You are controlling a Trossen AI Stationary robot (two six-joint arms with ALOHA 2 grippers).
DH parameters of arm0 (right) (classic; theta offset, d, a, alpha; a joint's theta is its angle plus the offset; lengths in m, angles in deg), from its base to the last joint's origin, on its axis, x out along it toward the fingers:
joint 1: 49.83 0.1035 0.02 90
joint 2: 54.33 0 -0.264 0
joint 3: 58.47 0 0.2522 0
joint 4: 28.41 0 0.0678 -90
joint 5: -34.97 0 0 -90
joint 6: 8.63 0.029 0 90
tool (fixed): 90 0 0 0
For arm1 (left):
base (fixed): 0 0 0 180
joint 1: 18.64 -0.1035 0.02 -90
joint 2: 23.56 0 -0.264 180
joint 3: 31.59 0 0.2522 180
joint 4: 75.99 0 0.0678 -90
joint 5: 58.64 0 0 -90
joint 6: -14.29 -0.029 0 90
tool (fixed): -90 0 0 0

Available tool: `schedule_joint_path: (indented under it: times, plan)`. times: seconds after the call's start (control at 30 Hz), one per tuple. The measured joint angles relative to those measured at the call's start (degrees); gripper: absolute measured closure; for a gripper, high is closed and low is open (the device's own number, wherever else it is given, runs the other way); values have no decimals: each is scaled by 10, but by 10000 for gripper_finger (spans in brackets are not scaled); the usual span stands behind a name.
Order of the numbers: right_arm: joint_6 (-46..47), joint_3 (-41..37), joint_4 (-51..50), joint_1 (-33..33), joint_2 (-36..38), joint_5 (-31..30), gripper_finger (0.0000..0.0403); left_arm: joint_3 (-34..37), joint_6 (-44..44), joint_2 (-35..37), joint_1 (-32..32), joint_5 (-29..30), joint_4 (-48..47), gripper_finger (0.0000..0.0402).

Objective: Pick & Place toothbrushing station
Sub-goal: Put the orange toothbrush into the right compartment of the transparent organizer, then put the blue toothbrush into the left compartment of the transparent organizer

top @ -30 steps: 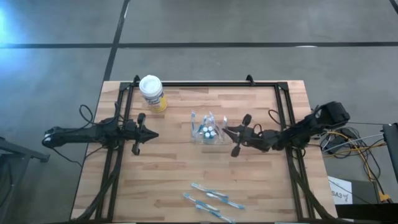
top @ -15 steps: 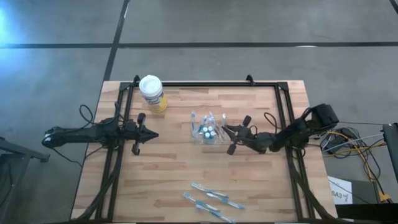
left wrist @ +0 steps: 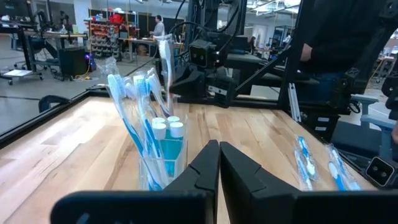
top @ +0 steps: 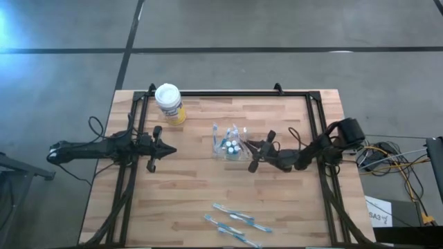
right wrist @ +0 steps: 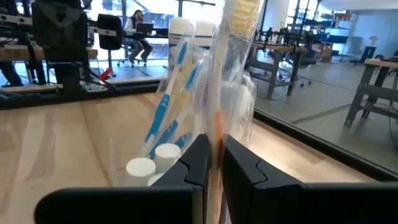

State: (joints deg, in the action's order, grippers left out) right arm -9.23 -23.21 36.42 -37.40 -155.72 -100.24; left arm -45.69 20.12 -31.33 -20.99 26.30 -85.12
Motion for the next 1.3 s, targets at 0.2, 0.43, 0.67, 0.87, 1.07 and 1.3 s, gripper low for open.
schedule_joint_path:
  times: [0.2, 0.43, 0.67, 0.87, 1.07, 1.3]
  plan:
    - [21, -1, -6, -1, -13, 0, 381, 0, 0, 0, 0, 0, -3, 383]
    - [39, 3, -40, -2, -15, 0, 381, 0, 0, 0, 0, 0, -5, 383]
    - [89, 16, -119, -8, -15, 0, 381, 0, 0, 0, 0, 0, -5, 385]
    - [90, 17, -120, -8, -15, 0, 380, 0, 0, 0, 0, 0, -5, 383]
    - [111, 17, -121, -9, -15, 1, 362, 0, 0, 0, 0, 0, -8, 385]
    - [142, 16, -123, -8, -15, 3, 292, 0, 0, 0, 0, 0, -10, 385]
